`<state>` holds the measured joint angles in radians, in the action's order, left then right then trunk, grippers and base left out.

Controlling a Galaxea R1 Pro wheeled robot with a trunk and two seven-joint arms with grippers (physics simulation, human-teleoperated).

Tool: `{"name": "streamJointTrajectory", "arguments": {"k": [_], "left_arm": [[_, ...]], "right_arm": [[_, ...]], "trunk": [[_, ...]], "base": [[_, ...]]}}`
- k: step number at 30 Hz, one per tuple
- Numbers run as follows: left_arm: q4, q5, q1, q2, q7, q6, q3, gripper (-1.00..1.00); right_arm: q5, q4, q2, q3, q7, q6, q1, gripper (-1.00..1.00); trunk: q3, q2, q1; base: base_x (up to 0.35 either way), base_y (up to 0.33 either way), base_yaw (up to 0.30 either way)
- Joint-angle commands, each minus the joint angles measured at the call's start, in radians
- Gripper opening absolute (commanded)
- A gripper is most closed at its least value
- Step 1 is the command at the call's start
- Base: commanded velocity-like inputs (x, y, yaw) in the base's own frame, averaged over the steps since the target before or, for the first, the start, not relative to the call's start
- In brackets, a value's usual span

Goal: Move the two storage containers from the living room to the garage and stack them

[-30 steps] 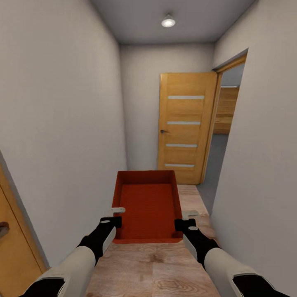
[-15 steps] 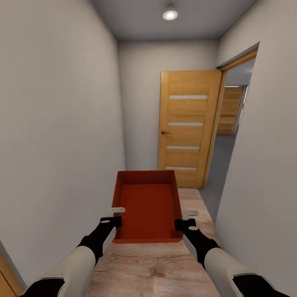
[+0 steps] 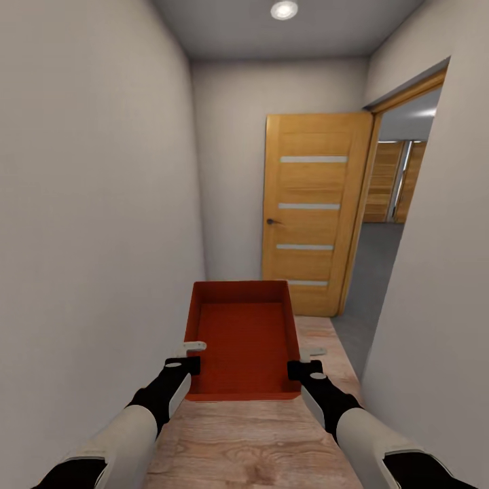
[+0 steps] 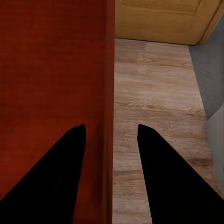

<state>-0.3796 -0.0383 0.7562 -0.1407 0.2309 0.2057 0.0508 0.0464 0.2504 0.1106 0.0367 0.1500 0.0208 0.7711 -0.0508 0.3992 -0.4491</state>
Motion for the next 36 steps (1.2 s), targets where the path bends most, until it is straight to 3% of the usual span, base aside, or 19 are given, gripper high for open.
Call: {"name": "streamJointTrajectory", "arguments": {"k": [1, 36], "left_arm": [[-0.004, -0.008, 0.000, -0.002, -0.002, -0.054, 0.006, -1.00], [-0.005, -0.008, 0.000, -0.001, -0.002, -0.054, 0.006, -1.00]], "right_arm": [[-0.012, -0.002, 0.007, -0.005, -0.003, 0.002, 0.000, -1.00], [-0.011, -0.002, 0.004, -0.006, -0.003, 0.002, 0.000, -1.00]], "trunk": [[0.000, 0.001, -0.001], [0.000, 0.001, -0.001]], "base": [[0.322, 0.000, 0.000], [0.322, 0.000, 0.000]]}}
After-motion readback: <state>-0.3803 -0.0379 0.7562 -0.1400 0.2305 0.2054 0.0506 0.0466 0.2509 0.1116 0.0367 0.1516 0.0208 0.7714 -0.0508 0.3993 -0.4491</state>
